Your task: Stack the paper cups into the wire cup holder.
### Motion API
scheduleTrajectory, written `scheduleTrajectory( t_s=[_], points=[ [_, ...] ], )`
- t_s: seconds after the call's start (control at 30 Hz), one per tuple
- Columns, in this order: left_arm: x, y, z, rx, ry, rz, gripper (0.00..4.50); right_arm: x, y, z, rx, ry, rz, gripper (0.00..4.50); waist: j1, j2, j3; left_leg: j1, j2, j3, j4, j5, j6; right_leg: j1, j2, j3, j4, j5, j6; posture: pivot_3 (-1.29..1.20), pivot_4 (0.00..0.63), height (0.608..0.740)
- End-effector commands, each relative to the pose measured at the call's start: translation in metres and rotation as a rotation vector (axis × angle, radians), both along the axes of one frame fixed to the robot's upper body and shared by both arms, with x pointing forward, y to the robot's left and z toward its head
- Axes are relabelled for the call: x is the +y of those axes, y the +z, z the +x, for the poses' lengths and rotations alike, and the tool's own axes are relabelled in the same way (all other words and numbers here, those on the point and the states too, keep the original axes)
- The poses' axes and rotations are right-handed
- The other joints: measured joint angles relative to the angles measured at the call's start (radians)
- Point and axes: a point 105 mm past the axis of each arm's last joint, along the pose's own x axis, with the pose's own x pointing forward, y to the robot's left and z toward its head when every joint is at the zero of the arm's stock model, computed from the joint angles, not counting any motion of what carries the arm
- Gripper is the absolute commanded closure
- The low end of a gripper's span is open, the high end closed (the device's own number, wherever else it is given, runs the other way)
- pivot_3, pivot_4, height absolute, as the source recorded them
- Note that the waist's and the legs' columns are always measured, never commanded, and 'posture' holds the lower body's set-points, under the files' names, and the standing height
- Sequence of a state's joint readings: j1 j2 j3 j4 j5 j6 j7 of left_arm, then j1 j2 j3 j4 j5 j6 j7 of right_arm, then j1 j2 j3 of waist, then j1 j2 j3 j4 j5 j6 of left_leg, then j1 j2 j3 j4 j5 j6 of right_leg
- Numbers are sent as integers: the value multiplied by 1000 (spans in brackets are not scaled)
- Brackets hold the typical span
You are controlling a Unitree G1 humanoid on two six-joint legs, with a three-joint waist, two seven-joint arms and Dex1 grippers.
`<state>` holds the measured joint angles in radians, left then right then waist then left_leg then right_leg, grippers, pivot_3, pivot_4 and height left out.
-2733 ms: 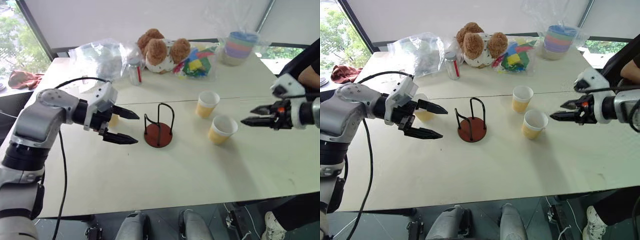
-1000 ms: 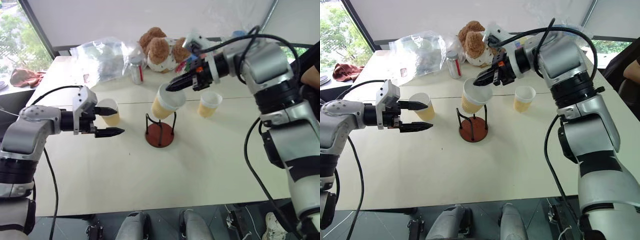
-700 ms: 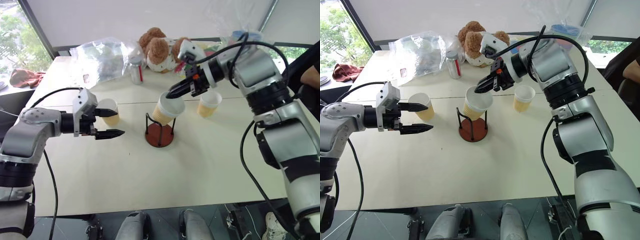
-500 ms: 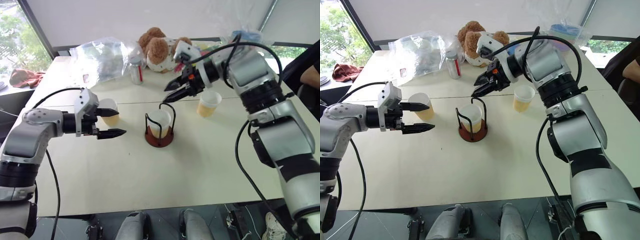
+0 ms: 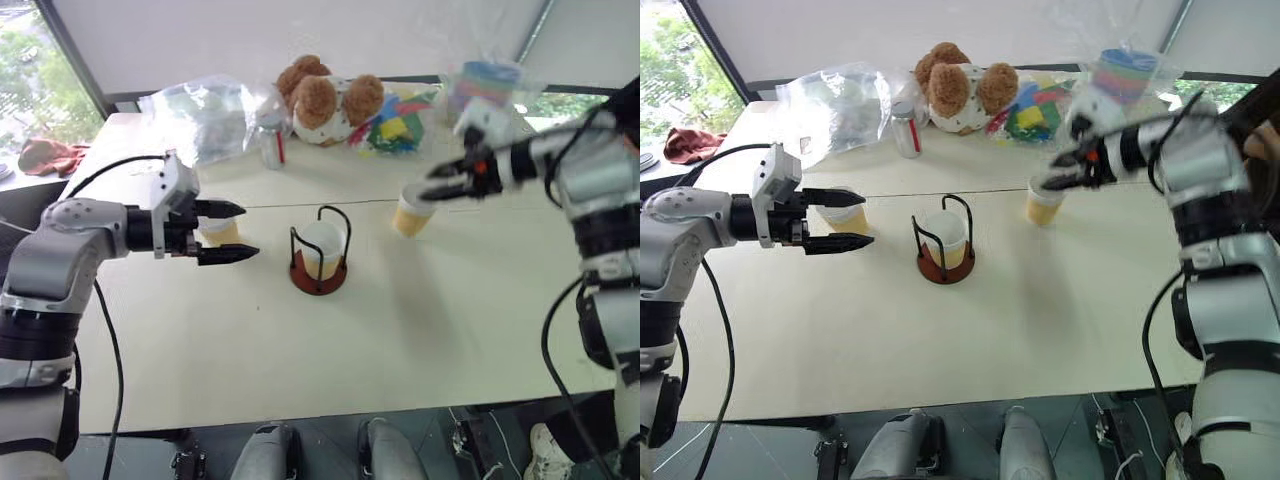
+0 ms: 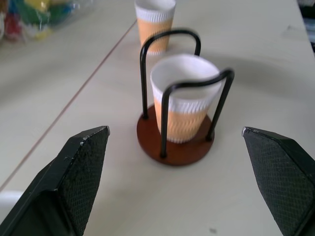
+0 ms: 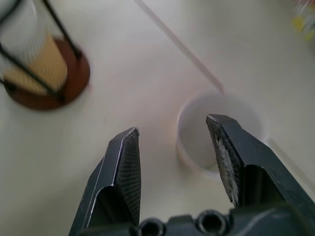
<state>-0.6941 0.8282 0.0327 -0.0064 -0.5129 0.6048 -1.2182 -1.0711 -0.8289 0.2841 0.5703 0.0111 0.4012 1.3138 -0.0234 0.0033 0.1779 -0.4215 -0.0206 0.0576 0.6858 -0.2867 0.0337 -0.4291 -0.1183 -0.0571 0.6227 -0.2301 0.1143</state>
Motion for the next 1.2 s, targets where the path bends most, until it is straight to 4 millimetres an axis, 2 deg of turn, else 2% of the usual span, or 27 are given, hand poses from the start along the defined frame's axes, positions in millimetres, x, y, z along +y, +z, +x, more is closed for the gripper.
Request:
scheduleTrajectory(
  t_s=[0.03, 0.13, 0.4, 0.67, 0.83, 0.97, 1.03, 1.1, 1.13, 1.2],
  points=[
    [0, 16, 1, -48, -2, -27, 0, 5, 26, 1, -158, 55, -42, 2192, -8, 2, 1, 1, 0, 1, 0, 0, 0, 0, 0, 1, 2, 0, 0, 0, 150, 740],
    [-4, 13, 2, -40, -14, -12, 0, 4, 18, 5, -158, 64, -68, 2192, -18, 2, 1, 4, 1, 1, -1, 0, -1, 0, 0, 1, 4, 0, 0, 0, 150, 740],
    [-5, 10, 1, -29, -4, -15, 0, 8, 14, 19, -172, 70, -96, 2192, -13, 2, 1, 4, 1, 1, -1, 1, -1, 0, 0, 1, 4, 0, 0, 0, 150, 740],
    [-5, 9, -1, -25, 13, -14, 0, 13, -5, 28, -121, 94, -142, 2192, -10, 2, 1, 4, 1, 1, -1, 1, -1, 1, 0, 1, 4, 0, 0, 0, 150, 740],
    [-4, 8, -1, -24, 26, -13, 0, 16, -6, 30, -111, 108, -148, 4475, -13, 2, 1, 4, 1, 1, -1, 1, -1, 1, 0, 1, 4, 0, 0, 0, 150, 740],
    [-3, 6, -2, -22, 31, -14, 0, 17, -5, 32, -126, 113, -164, 4475, -16, 2, 1, 4, 1, 1, -1, 1, -2, 1, 0, 1, 4, 0, 0, 0, 150, 740],
    [-2, 6, -2, -21, 37, -12, 0, 18, 6, 33, -170, 129, -184, 4475, -15, 2, 1, 4, 1, 0, -1, 1, -2, 1, 0, 1, 4, 0, 0, 0, 150, 740],
    [3, 4, -3, -13, 46, 1, 0, 27, 34, 29, -239, 200, -194, 4475, -17, 3, 2, 4, 1, 1, -1, 1, -2, 1, 0, 1, 4, 0, 0, 0, 150, 740],
    [6, 3, -4, -7, 50, 11, 0, 38, 53, 22, -264, 264, -181, 4475, -18, 3, 2, 4, 1, 1, -1, 1, -2, 0, 0, 1, 4, 0, 0, 0, 150, 740],
    [10, 3, -6, 1, 53, 24, 0, 55, 78, 9, -289, 363, -159, 4475, -21, 4, 3, 4, 1, 1, -2, 1, -2, 0, 0, 1, 4, 0, 0, 0, 150, 740]
  ],
)
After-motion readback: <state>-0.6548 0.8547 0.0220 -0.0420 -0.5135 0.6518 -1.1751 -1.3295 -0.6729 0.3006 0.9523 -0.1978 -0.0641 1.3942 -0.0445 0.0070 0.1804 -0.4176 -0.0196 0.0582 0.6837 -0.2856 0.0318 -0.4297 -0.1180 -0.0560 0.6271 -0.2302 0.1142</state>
